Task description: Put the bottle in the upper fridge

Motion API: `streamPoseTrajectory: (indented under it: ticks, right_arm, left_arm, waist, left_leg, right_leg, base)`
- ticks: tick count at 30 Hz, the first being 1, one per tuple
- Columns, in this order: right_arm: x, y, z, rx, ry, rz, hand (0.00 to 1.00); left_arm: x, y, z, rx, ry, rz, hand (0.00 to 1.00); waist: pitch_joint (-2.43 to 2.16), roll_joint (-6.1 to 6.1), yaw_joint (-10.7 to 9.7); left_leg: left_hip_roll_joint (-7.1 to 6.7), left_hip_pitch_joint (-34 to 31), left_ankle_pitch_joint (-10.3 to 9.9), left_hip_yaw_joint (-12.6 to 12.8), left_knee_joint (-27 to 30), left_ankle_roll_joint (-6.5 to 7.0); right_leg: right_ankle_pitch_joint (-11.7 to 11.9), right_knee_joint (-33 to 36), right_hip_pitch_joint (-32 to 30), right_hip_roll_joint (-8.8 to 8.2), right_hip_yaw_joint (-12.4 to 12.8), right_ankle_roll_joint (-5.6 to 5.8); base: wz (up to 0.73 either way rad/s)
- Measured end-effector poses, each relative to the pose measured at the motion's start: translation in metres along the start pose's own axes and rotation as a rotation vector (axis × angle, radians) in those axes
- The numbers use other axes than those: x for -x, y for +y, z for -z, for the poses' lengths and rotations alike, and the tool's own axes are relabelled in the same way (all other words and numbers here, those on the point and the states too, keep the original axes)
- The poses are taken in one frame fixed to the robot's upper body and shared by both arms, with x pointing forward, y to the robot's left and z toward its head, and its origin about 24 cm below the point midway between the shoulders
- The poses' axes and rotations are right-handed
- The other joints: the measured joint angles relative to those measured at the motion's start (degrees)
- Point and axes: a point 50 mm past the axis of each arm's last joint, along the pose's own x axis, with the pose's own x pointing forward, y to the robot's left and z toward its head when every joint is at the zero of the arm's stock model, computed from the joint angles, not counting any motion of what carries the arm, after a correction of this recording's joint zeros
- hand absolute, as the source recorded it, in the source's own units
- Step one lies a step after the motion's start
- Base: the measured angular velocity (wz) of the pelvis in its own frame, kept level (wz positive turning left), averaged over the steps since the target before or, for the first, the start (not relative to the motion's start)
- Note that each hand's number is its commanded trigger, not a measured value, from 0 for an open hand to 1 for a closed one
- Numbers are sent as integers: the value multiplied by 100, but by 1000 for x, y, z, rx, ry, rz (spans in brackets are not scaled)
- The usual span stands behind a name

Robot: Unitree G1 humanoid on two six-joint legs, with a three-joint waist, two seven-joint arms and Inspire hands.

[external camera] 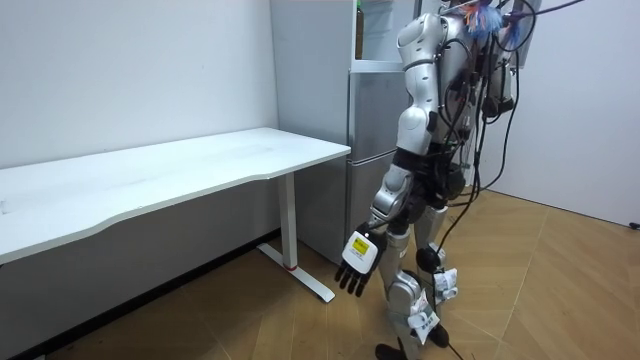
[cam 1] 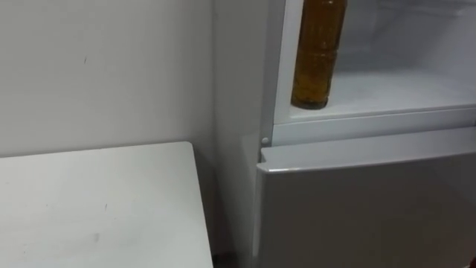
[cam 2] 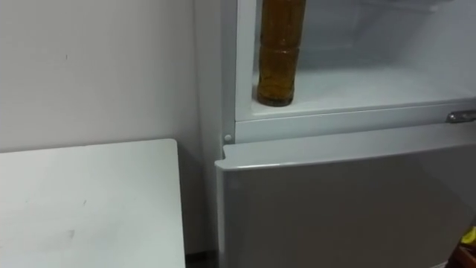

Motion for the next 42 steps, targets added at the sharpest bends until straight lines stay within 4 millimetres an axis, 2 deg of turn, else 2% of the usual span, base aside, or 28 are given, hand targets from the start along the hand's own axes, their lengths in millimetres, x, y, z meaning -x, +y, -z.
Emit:
streamPoseTrajectory:
  ticks: [4,10,14,20,29,42]
  right_arm:
    - [10,3,-1,-19,-4,-23,0]
    - [28,16,2,-40,35,-150,0]
    - [34,21,3,-50,48,-206,0]
    - [46,28,1,-72,69,-262,0]
    - [55,32,3,-77,92,-319,0]
    - [65,40,1,-109,103,-442,0]
  left_arm:
    - [0,-2,2,-14,8,9,0]
    - [0,-6,4,-42,16,27,0]
    - [0,-6,3,-44,14,28,0]
    - [0,-9,3,-59,18,37,0]
    - [-1,-13,-1,-83,8,52,0]
    - [-1,-17,-2,-107,9,71,0]
  waist:
    - [13,21,15]
    - [11,74,70]
    - [1,112,200]
    - [-30,163,254]
    - [-30,172,319]
    - [-5,281,349]
  left_leg:
    - [4,-2,0,1,1,0]
    - [6,-23,0,-1,-2,0]
    - [7,-27,-1,-8,-2,1]
    - [7,-25,0,-24,10,0]
    - [8,-10,0,-42,21,1]
    - [13,-27,0,-67,22,0]
  right_leg:
    - [1,1,-2,6,1,-1]
    - [18,-7,-25,10,12,1]
    - [23,-7,-24,11,5,0]
    - [24,-6,-14,9,-3,-1]
    - [26,3,18,5,-16,-4]
    - [26,-11,16,2,-57,-5]
  base:
    - [0]
    - [0]
    - [0]
    - [0]
    - [0]
    - [0]
